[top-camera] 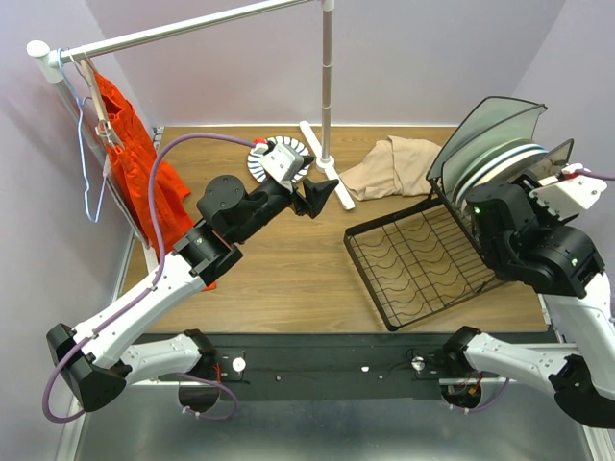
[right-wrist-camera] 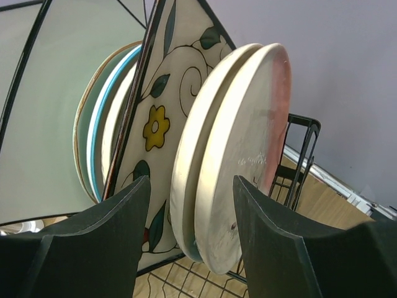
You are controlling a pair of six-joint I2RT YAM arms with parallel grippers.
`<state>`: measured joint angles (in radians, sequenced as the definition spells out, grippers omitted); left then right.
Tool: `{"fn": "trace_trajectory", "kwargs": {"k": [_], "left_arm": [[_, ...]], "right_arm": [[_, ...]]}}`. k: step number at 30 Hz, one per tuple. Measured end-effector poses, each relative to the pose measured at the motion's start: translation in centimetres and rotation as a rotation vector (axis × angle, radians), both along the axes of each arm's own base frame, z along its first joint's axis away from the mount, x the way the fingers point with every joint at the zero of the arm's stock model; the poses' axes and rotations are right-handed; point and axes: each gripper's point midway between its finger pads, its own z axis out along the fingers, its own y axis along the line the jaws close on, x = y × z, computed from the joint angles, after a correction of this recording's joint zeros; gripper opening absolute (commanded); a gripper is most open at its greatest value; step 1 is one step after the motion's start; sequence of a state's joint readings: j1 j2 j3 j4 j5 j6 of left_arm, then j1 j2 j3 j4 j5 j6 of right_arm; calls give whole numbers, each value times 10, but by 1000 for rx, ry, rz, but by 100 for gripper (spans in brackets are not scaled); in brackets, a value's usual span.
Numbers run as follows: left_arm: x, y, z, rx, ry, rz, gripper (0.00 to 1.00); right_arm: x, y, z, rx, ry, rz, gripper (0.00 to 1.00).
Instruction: Unload the plates from the dish rack
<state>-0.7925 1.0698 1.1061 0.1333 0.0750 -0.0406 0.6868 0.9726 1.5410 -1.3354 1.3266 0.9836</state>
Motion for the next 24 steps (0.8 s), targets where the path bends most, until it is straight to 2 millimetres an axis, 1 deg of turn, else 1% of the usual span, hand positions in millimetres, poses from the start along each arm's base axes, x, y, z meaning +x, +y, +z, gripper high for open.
{"fn": "trace_trajectory", "kwargs": {"k": [6,10,17,24], "left_arm": [[1,0,-1,1,1,5,77],[1,1,-1,0,2,8,77],[2,1,-1,3,-1,13,77],[2,2,-1,4,-3,15,77]], "right_arm": [[6,4,-10,-25,31,-8,63],[9,3,-17,-52,54,-31,62],[9,-1,-20,-66,61,-55,58],[10,-2,-27,-81,77,-63,59]]}}
